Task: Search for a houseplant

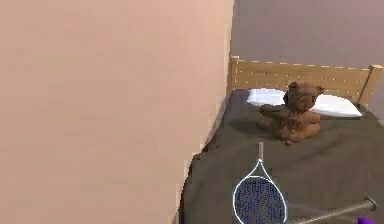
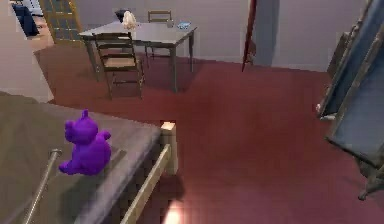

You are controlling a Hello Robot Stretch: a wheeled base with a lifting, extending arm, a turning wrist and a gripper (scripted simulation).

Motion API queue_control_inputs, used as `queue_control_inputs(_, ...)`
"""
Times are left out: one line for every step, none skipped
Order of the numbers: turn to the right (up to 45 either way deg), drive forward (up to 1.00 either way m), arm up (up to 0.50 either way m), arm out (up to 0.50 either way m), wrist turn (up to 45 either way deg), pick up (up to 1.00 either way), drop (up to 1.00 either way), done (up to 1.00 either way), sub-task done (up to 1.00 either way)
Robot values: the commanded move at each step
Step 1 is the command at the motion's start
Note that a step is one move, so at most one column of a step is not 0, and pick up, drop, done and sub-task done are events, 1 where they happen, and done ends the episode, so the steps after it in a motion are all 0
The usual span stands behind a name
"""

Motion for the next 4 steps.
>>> queue_control_inputs(45.0, 0.00, 0.00, 0.00, 0.0, 0.00, 0.00, 0.00, 0.00)
queue_control_inputs(45.0, 0.00, 0.00, 0.00, 0.0, 0.00, 0.00, 0.00, 0.00)
queue_control_inputs(21.0, 0.00, 0.00, 0.00, 0.0, 0.00, 0.00, 0.00, 0.00)
queue_control_inputs(0.0, 0.20, 0.00, 0.00, 0.0, 0.00, 0.00, 0.00, 0.00)
